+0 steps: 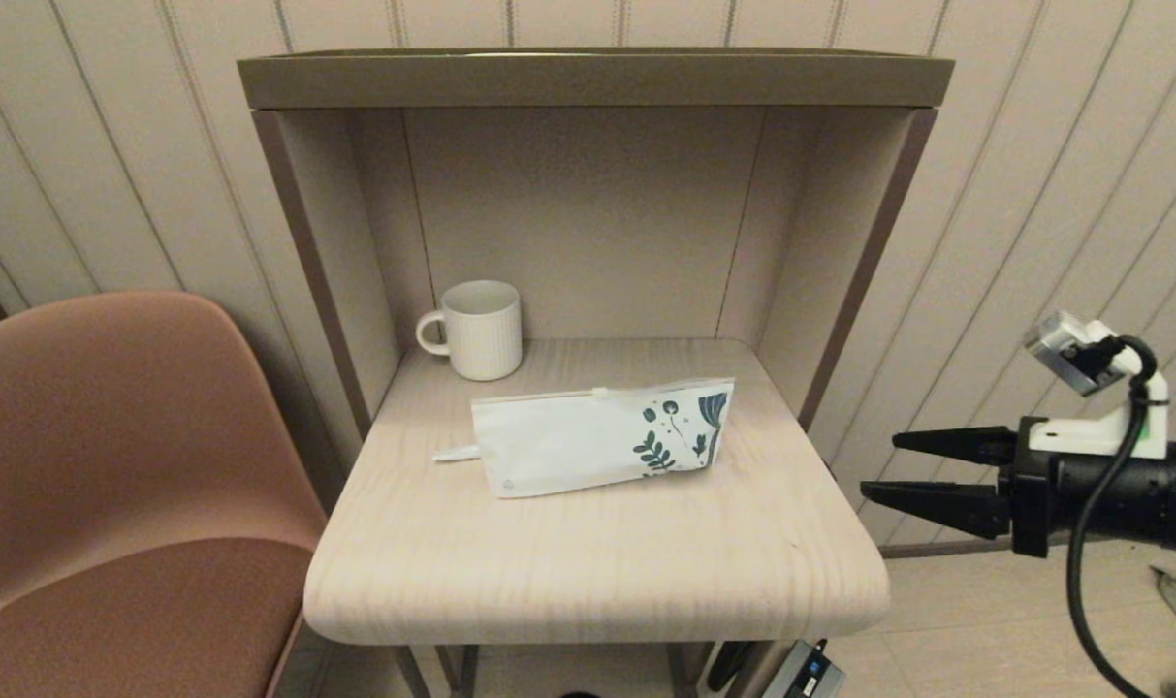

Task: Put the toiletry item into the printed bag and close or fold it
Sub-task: Pick up the storage bag

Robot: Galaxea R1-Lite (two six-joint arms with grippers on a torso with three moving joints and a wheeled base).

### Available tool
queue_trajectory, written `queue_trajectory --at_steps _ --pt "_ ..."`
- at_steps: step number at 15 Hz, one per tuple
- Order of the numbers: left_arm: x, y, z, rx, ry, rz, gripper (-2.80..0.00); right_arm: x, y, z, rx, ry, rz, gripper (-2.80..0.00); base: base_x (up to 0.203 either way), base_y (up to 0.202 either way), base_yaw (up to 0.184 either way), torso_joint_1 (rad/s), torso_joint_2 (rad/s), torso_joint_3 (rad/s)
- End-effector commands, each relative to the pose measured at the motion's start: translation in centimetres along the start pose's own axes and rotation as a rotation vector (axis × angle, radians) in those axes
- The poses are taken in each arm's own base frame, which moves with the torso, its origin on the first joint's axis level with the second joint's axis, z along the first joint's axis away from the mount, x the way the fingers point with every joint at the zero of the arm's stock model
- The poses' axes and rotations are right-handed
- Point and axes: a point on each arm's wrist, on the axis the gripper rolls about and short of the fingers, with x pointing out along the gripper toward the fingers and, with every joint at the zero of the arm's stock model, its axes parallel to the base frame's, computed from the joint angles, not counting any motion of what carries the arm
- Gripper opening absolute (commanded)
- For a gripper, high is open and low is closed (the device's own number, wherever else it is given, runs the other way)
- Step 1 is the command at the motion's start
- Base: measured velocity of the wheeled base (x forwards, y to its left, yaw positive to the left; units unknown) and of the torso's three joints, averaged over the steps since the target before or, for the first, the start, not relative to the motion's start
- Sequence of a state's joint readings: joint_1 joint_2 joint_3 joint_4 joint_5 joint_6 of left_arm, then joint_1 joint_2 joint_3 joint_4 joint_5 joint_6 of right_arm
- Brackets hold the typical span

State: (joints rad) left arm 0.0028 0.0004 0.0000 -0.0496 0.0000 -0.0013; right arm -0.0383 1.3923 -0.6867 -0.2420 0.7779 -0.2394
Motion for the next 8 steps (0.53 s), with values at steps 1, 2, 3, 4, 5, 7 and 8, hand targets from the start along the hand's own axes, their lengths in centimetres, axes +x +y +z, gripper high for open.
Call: queue_trajectory --at_steps 1,2,3,4,5,7,8 --pt "0.0 0.0 0.0 0.0 -0.001 0.0 -2.8 1.6 -1.4 -0.7 -0.012 -0.009 0.002 0.0 0.0 0.0 0.0 0.0 0.0 0.0" --pt "0.0 0.0 0.0 0.0 -0.001 0.0 -2.8 2.4 -2.1 -1.0 -0.017 -0.013 0.002 0.0 0.0 0.0 0.0 0.0 0.0 0.0" --pt "0.0 0.0 0.0 0.0 -0.001 0.0 -2.8 3.2 -2.9 -1.3 -0.02 -0.016 0.002 0.0 0.0 0.0 0.0 0.0 0.0 0.0" --pt "0.0 0.0 0.0 0.0 -0.001 0.0 -2.8 3.9 -3.4 -1.4 -0.031 -0.027 0.003 0.0 0.0 0.0 0.0 0.0 0.0 0.0" --pt "0.0 0.0 0.0 0.0 -0.001 0.0 -2.8 4.6 -3.8 -1.5 -0.045 -0.04 0.008 0.0 0.0 0.0 0.0 0.0 0.0 0.0" --pt "0.0 0.0 0.0 0.0 -0.001 0.0 -2.8 5.9 -4.5 -1.4 -0.066 -0.058 0.038 0.0 0.0 0.0 0.0 0.0 0.0 0.0" --pt "0.0 0.0 0.0 0.0 -0.001 0.0 -2.8 6.5 -4.6 -1.1 -0.079 -0.073 0.079 0.0 0.0 0.0 0.0 0.0 0.0 0.0"
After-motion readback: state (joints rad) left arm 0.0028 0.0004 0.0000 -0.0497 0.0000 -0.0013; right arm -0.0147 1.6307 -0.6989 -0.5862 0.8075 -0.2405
